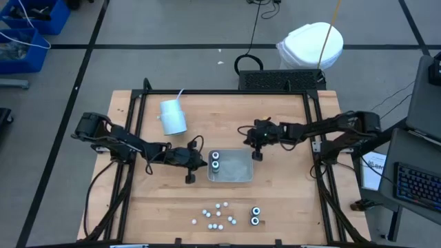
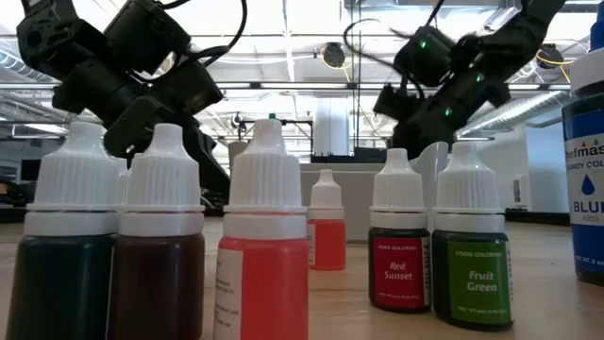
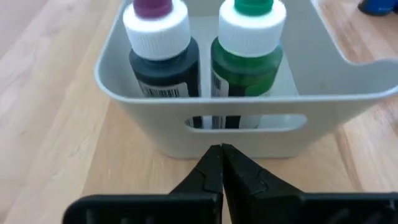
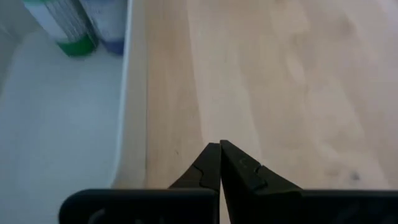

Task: Pick & Place food coloring
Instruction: Put the large blue food coloring bottle into the bin

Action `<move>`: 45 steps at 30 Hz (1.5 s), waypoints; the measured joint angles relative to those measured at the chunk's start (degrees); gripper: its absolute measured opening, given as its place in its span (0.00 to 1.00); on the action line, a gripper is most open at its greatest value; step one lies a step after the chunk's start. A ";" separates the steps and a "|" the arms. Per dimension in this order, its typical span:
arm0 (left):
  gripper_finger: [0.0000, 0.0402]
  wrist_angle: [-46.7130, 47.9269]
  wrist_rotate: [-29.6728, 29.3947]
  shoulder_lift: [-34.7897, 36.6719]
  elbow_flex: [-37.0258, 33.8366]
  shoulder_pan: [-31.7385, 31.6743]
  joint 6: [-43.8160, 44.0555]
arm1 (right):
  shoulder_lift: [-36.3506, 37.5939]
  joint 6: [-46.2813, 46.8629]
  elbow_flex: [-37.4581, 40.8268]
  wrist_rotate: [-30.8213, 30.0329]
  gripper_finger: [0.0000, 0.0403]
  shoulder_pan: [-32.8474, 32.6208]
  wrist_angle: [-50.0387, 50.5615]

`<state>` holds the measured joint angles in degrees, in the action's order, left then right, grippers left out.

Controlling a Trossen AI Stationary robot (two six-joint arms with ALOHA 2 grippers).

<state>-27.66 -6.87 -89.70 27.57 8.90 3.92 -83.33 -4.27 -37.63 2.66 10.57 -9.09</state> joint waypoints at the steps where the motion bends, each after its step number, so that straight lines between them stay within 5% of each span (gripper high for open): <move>1: 0.03 0.85 -0.43 0.55 0.02 0.01 -0.01 | 1.41 -0.06 0.00 -0.02 0.00 0.09 0.85; 13: 0.03 14.42 -7.36 13.12 0.01 0.01 -5.72 | 19.89 4.37 -0.12 -3.10 0.00 -5.55 7.98; 18: 0.01 18.13 -10.19 18.63 0.01 0.61 -6.43 | 24.77 8.30 -3.14 -7.74 0.00 -17.47 11.29; 24: 0.06 20.17 -10.12 19.79 -0.02 2.44 -3.68 | 22.69 12.43 -9.11 -20.33 0.00 -36.18 10.52; 30: 0.06 20.60 -9.71 19.77 -0.02 3.46 -3.67 | 18.23 4.88 -12.55 -28.26 0.00 -49.06 13.64; 37: 0.01 20.46 -9.71 19.77 -0.02 4.02 -3.67 | 18.38 4.58 -7.06 -33.22 0.05 -50.63 10.91; 45: 0.05 19.67 -9.74 19.77 -0.02 3.94 -6.62 | 19.80 -0.21 -0.01 -27.33 0.25 -48.52 0.65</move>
<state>-7.99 -16.62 -69.93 27.55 12.84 -2.70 -63.53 -4.49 -37.64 -24.68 -37.95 -8.45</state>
